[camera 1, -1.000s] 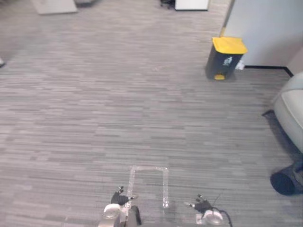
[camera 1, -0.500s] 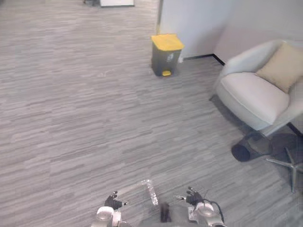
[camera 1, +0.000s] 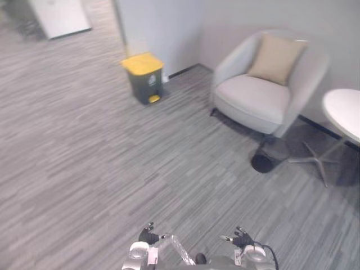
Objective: Organize the slippers on the shoe rack
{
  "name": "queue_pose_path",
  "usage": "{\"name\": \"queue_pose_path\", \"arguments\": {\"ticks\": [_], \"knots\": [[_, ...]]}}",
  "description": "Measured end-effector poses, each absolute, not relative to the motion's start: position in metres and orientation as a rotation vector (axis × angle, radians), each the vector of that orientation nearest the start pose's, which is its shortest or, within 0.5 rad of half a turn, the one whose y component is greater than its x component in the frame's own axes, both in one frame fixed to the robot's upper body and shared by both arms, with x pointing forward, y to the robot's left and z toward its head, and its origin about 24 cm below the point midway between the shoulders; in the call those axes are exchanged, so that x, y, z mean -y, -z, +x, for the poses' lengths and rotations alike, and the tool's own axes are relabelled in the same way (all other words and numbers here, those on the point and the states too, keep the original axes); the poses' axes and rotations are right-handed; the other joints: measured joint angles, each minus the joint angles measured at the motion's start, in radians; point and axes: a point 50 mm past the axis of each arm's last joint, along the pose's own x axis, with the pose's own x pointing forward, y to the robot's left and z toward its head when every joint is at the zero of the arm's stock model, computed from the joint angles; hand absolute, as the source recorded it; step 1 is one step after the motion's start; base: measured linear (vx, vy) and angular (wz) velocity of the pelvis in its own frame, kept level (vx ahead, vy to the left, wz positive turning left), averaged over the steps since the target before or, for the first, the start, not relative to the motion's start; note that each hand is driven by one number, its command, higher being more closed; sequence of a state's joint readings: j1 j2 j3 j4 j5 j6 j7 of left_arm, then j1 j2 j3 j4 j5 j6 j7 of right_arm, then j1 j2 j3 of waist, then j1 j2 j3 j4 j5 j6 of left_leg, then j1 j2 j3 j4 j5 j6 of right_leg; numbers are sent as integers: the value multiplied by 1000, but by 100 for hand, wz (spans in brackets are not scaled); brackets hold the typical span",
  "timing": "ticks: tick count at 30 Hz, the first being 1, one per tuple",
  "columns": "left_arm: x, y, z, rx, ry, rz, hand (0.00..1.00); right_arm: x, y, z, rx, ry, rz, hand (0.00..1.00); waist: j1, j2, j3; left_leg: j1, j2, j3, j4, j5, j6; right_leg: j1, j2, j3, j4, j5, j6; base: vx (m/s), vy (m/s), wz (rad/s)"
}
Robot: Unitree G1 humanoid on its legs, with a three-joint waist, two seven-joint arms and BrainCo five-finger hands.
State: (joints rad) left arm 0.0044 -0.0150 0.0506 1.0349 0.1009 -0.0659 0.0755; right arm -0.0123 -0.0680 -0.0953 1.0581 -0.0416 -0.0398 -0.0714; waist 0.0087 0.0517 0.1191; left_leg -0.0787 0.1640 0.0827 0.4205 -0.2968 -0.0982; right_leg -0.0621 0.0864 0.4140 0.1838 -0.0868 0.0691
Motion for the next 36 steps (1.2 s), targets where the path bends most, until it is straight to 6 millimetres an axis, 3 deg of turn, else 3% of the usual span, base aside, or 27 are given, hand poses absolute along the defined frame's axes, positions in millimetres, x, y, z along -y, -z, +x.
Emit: {"name": "queue_pose_path", "arguments": {"ticks": [1, 3, 7, 8, 10, 11, 12, 13, 14, 15, 16, 17, 18, 19, 20, 22, 24, 27, 30, 32, 34, 36], "knots": [[-158, 153, 132, -981, -62, 100, 0, 190, 151, 134, -1002, 150, -99, 0, -7, -8, -6, 12, -18, 55, -29, 3, 14, -7, -32, -4, -36, 30, 22, -75, 295, -131], [-173, 153, 131, -994, -72, 146, 0, 186, 155, 127, -1036, 135, -98, 0, -9, -51, -15, 30, -47, 179, -68, 7, 40, -20, -83, 11, -114, 106, 49, -27, 294, -134], [-181, 154, 129, -1009, -60, 186, 0, 182, 156, 127, -1037, 128, -91, 0, -10, -69, -15, 48, -71, 313, -121, 18, 61, -83, -91, 38, -151, 191, 57, 4, 175, -109], [-181, 154, 131, -1007, -58, 186, 0, 182, 155, 129, -1031, 128, -92, 0, -10, -73, -16, 46, -72, 339, -122, 22, 69, -98, -90, 11, -163, 220, 51, 3, 69, -99], [-179, 153, 133, -1004, -57, 178, 0, 185, 153, 133, -1021, 134, -98, 0, -8, -47, 0, 43, -53, 393, -119, 36, 91, -117, -82, -178, -179, 270, -23, -23, 37, -88], [-178, 152, 135, -995, -62, 172, 0, 187, 151, 137, -1008, 138, -99, 0, -6, -44, 3, 50, -44, 426, -127, 37, 93, -149, -89, -360, -72, 182, -69, -50, 14, -74], [-178, 152, 135, -993, -64, 169, 0, 188, 151, 137, -1007, 139, -101, 0, -7, -40, 5, 66, -43, 450, -136, 36, 93, -167, -96, -461, 19, 106, -101, -51, 9, -63], [-178, 153, 133, -1000, -64, 168, 0, 188, 151, 137, -1006, 142, -101, 0, -9, -32, 11, 95, -44, 469, -138, 36, 91, -161, -109, -545, 116, 23, -106, -20, -4, -52], [-179, 153, 132, -1003, -66, 168, 0, 189, 152, 136, -1009, 140, -105, 0, -9, -51, 10, 119, -60, 473, -136, 35, 90, -152, -117, -564, 123, 0, -109, -15, -22, -59], [-178, 153, 131, -1003, -71, 161, 0, 191, 153, 133, -1018, 140, -115, 0, -6, -53, 12, 114, -85, 396, -144, 27, 97, -136, -94, -538, 104, 7, -106, -6, -42, -70], [-176, 155, 128, -1014, -72, 149, 0, 193, 152, 135, -1013, 136, -129, 0, 1, -37, 6, 116, -109, 299, -194, 16, 115, -124, -70, -496, 36, 39, -94, -30, -39, -120], [-173, 158, 118, -1041, -84, 116, 0, 194, 151, 139, -1010, 141, -132, 0, 31, 1, -22, 119, -87, 297, -265, 49, 98, -115, -39, -493, -22, 56, -86, -31, -63, -132], [-171, 158, 119, -1042, -83, 109, 0, 194, 151, 139, -1014, 155, -116, 0, 32, -2, -25, 115, -82, 346, -266, 70, 93, -154, -83, -584, 147, -34, -140, 19, -65, -116], [-173, 157, 121, -1041, -70, 126, 0, 196, 153, 133, -1030, 162, -115, 0, 22, -24, -29, 125, -99, 360, -268, 74, 88, -129, -154, -650, 196, -103, -90, 63, -78, -87], [-178, 155, 125, -1028, -74, 144, 0, 198, 155, 126, -1057, 162, -123, 0, 28, -35, -24, 131, -103, 387, -266, 70, 80, -102, -150, -631, 128, -112, -77, 71, -84, -75], [-175, 156, 124, -1037, -56, 148, 0, 200, 156, 124, -1064, 172, -128, 0, 27, -18, -31, 135, -82, 380, -265, 84, 75, -43, -98, -585, 4, -32, -86, 54, -115, -86], [-170, 156, 127, -1030, -35, 154, 0, 201, 157, 117, -1078, 188, -119, 0, 21, -21, -35, 160, -67, 380, -262, 86, 73, -15, -67, -540, -44, -3, -94, 50, -79, -74], [-160, 155, 136, -1017, -7, 145, 0, 205, 158, 114, -1078, 230, -89, 0, -5, -29, -36, 163, -49, 382, -221, 87, 68, 20, -56, -517, -95, 25, -96, -5, -41, -24], [-155, 153, 142, -998, 17, 154, 0, 205, 159, 110, -1087, 263, -50, 0, 0, -36, -27, 122, -27, 366, -81, 82, 65, 50, -59, -481, -135, 54, -95, -32, -21, -32], [-154, 153, 143, -998, 24, 157, 0, 206, 159, 109, -1087, 276, -41, 0, 0, -28, -18, 87, -36, 281, -22, 62, 69, 56, -59, -456, -146, 65, -95, -56, -7, -36], [-152, 156, 135, -1026, 26, 152, 0, 211, 158, 108, -1088, 294, -38, 0, 1, 1, -21, 108, -56, 125, -92, 42, 61, 56, -40, -430, -170, 88, -88, -35, 39, -40], [-154, 158, 130, -1039, 24, 153, 0, 214, 158, 106, -1087, 320, -23, 0, 0, 19, -23, 154, -59, 101, -179, 39, 55, 59, -26, -412, -194, 108, -84, -32, 95, -26]]}}
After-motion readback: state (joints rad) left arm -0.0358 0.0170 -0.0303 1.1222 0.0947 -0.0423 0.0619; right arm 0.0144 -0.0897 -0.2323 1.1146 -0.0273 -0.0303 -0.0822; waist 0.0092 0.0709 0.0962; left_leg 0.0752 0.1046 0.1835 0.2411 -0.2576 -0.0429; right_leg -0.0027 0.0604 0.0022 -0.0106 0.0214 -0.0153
